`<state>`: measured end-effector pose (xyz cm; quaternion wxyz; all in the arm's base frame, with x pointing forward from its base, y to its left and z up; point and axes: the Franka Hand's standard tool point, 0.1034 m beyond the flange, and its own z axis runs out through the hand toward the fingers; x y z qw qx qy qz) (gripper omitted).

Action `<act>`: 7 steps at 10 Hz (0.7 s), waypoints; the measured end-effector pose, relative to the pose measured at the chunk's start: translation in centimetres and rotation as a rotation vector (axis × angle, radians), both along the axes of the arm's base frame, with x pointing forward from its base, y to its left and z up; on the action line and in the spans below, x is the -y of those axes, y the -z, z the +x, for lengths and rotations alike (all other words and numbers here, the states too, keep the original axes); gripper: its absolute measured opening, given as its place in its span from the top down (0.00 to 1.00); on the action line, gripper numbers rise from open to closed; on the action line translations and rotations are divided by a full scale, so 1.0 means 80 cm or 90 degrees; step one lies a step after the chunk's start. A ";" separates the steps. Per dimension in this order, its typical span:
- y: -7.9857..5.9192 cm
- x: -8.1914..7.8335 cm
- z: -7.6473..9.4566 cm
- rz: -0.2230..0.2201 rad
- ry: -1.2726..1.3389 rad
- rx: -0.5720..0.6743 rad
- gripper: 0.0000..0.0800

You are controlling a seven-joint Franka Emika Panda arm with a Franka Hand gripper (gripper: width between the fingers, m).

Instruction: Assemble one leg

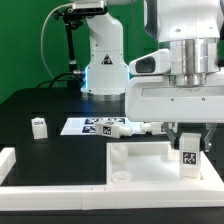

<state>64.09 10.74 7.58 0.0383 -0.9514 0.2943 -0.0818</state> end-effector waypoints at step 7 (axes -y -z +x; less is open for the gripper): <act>0.003 -0.002 -0.007 0.124 0.582 -0.045 0.64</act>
Offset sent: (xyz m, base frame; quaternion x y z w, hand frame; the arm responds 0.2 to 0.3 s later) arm 0.0157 0.0287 0.0026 0.0211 -0.0422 0.5975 0.8004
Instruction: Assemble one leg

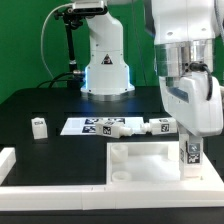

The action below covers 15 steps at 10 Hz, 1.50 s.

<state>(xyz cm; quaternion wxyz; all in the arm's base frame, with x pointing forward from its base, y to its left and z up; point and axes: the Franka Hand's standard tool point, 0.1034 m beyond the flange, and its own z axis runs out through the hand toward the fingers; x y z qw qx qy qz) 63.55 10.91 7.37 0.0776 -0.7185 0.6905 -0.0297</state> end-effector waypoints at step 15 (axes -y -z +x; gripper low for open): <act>0.001 -0.001 0.000 -0.137 -0.725 0.030 0.51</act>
Offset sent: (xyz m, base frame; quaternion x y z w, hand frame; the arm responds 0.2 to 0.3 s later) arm -0.0023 0.0161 -0.0009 0.0120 -0.0202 -0.5220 0.8526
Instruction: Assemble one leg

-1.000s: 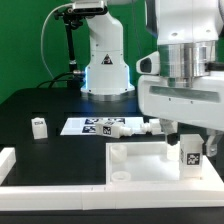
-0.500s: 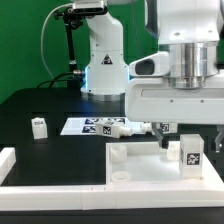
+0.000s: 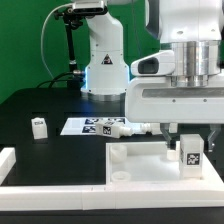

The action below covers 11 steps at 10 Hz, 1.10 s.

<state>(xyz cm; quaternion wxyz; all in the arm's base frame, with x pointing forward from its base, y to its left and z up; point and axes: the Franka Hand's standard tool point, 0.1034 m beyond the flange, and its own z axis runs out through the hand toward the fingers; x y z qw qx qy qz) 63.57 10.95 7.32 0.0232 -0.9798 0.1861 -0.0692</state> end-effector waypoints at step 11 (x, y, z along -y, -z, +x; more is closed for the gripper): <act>0.003 -0.010 -0.001 0.147 0.740 -0.026 0.55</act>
Offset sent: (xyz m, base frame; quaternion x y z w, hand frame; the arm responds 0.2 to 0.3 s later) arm -0.0072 0.0002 -0.0020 -0.0882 0.0462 0.2746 0.9564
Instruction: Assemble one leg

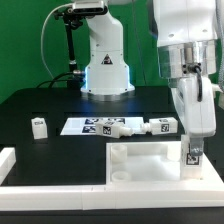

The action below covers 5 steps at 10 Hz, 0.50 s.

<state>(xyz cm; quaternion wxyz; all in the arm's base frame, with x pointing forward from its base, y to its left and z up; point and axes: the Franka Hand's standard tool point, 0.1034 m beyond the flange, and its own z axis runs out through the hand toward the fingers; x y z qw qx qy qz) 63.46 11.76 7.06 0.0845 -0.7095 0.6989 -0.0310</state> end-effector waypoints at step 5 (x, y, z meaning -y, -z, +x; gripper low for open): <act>-0.005 0.009 0.007 -0.065 -0.476 0.021 0.19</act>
Offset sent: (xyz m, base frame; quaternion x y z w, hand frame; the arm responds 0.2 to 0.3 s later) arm -0.0092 0.0280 0.0001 -0.0001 -0.1015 -0.3798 0.9195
